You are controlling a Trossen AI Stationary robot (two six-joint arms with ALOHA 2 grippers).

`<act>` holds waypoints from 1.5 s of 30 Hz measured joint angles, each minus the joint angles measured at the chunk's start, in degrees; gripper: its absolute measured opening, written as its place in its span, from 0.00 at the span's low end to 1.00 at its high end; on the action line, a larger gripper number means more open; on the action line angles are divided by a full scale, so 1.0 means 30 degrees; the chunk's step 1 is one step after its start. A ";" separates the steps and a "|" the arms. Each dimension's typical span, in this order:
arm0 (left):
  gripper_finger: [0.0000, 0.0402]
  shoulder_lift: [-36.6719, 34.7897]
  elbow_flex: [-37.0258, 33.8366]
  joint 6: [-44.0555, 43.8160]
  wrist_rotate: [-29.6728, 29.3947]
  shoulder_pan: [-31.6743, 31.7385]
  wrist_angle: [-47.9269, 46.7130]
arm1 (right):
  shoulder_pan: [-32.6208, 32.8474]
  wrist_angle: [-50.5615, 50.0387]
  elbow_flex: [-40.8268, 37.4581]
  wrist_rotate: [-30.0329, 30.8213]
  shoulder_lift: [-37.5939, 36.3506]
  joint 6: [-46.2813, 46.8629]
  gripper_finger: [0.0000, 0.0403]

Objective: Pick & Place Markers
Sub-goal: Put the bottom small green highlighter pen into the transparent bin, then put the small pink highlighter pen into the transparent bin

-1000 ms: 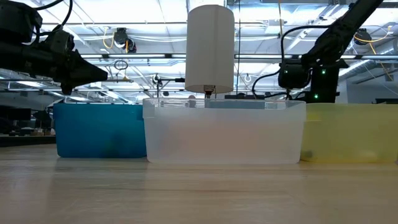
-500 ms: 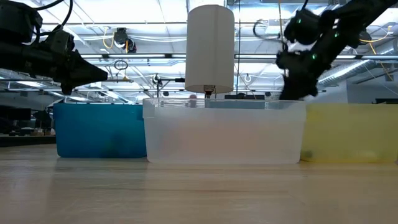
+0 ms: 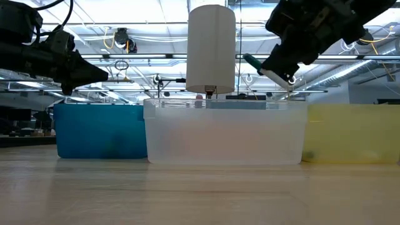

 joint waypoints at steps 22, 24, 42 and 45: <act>0.18 0.0000 0.0000 0.0001 0.0014 0.0000 0.0004 | 0.2593 -0.4655 0.7327 0.1641 0.8907 -0.3391 0.07; 0.18 0.0000 0.0000 -0.0002 0.0014 0.0000 0.0007 | 0.2577 -0.4727 0.7366 0.2364 0.9049 -0.3423 0.11; 0.18 0.0000 0.0000 0.0001 0.0101 0.0000 0.0007 | 0.1746 -0.6698 0.7366 0.4218 0.6637 -0.3557 0.38; 0.18 0.0000 0.0000 0.0000 0.0094 0.0000 -0.0007 | 0.1347 -0.8853 0.7329 0.7123 0.5611 -0.3184 0.37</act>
